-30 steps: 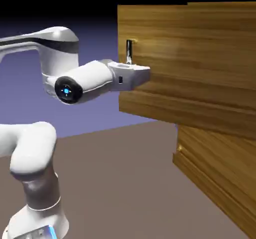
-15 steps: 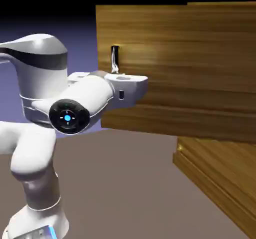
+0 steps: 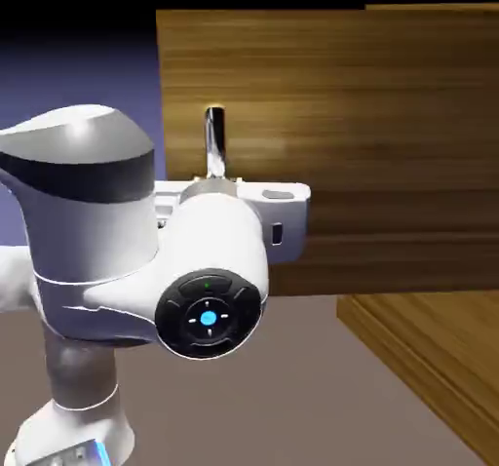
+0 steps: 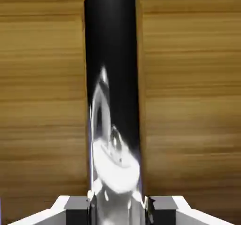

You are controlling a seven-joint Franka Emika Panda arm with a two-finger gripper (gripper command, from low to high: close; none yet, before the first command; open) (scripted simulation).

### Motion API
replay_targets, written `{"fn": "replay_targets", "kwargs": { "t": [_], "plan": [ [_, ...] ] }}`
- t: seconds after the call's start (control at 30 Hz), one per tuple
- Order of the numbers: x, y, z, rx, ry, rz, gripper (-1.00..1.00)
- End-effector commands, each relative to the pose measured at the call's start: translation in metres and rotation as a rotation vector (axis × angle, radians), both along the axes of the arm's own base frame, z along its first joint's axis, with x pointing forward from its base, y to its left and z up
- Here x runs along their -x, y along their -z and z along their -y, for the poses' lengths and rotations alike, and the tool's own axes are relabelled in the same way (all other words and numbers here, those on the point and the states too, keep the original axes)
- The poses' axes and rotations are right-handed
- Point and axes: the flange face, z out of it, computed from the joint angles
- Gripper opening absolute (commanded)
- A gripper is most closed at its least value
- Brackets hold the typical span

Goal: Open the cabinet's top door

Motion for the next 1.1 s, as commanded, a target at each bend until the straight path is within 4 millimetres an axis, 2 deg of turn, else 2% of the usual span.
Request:
{"fn": "replay_targets", "kwargs": {
  "t": [0.0,0.23,0.37,0.67,1.07],
  "plan": [
    [-0.001,0.001,-0.002,0.002,0.003,-0.003,-1.00],
    [-0.003,-0.002,-0.016,0.004,0.033,0.010,-1.00],
    [0.002,-0.010,-0.015,-0.010,0.047,0.038,-1.00],
    [0.007,-0.013,0.063,-0.024,-0.103,0.051,-1.00],
    [-0.006,-0.013,0.152,-0.029,-0.287,0.048,-1.00]
  ]
}}
